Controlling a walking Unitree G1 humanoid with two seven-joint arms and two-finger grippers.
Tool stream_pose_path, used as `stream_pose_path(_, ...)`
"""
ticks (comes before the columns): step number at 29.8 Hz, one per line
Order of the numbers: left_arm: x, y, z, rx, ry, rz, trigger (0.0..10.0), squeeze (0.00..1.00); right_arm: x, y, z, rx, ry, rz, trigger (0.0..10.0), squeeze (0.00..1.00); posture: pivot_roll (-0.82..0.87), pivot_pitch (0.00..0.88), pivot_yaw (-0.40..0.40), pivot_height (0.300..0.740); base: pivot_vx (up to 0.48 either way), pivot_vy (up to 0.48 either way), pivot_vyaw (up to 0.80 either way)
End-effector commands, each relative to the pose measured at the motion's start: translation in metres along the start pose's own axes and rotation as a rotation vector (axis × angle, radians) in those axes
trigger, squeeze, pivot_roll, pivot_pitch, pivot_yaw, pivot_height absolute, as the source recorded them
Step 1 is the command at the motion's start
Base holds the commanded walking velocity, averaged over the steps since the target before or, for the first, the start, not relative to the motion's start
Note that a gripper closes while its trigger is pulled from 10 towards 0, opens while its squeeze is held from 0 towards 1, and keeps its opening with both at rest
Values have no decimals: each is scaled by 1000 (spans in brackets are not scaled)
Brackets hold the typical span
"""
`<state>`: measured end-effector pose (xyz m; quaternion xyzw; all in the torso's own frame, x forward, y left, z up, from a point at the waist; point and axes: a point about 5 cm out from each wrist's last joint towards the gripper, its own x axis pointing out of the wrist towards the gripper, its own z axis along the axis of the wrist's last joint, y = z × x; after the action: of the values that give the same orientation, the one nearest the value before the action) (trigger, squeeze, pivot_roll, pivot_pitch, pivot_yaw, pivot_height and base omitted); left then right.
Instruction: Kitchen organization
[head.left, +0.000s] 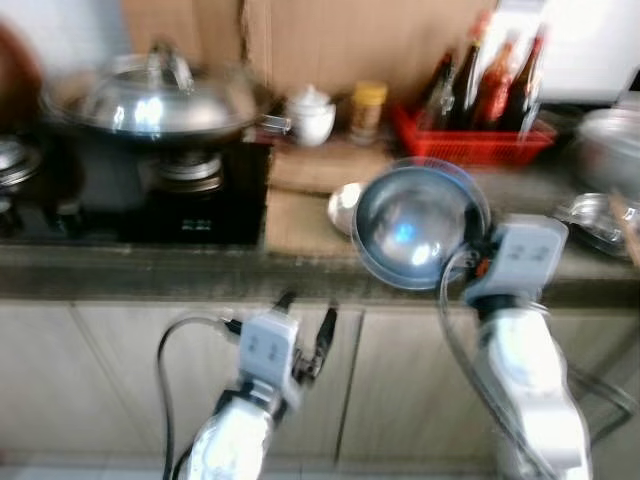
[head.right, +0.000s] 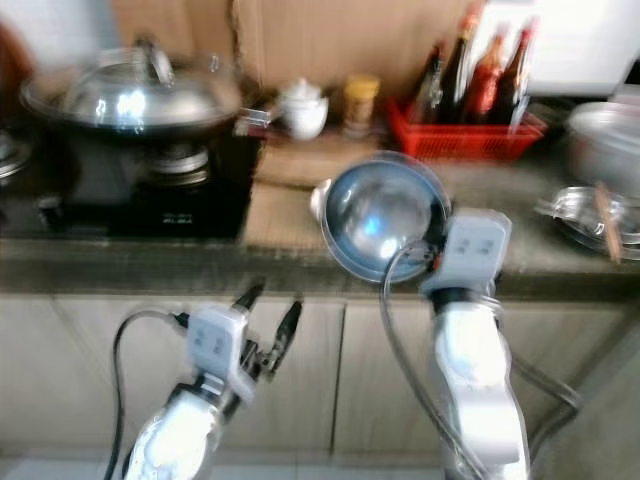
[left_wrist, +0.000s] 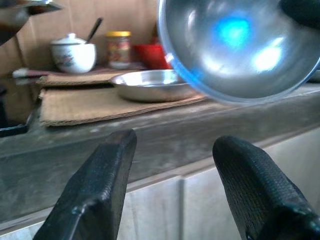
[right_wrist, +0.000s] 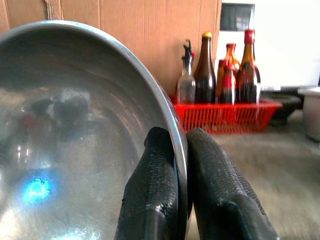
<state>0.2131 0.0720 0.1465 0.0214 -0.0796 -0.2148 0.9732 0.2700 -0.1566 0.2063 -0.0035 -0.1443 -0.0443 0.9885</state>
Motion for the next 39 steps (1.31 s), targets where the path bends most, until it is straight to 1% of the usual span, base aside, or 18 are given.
stream_pose_path(1, 0, 3, 2, 20, -8, 3, 10000, 0, -1, 1, 5, 2, -21, 6, 10000, 0, 40, 0, -59, 740, -277, 0, 0)
stream_pose_path(8, 0, 3, 2, 21, -6, 0, 10000, 0, -9, 4, -4, -6, 16, 28, 10000, 0, 39, 0, -56, 740, -277, 0, 0)
stream_pose_path(13, -1, 4, 1, 21, 0, 10, 10000, 0, -21, 8, -17, -8, 71, 52, 10000, 0, 38, 0, -55, 740, -277, 0, 0)
stream_pose_path(17, -2, 6, 1, 21, 3, 23, 10000, 0, -24, 9, -19, -9, 83, 61, 10000, 0, 37, 0, -53, 740, -277, 0, 0)
stream_pose_path(25, -4, 4, -3, 18, 16, 16, 10000, 0, -35, 15, -28, -24, 124, 91, 10000, 0, 35, 0, -53, 740, -281, 0, 0)
stream_pose_path(36, -4, 3, -4, 16, 21, 18, 10000, 0, -47, 20, -35, -32, 155, 130, 10000, 0, 34, 0, -56, 740, -281, 0, 0)
stream_pose_path(39, -5, 3, -4, 18, 22, 20, 10000, 0, -50, 23, -35, -48, 153, 148, 10000, 0, 34, 0, -56, 740, -281, 0, 0)
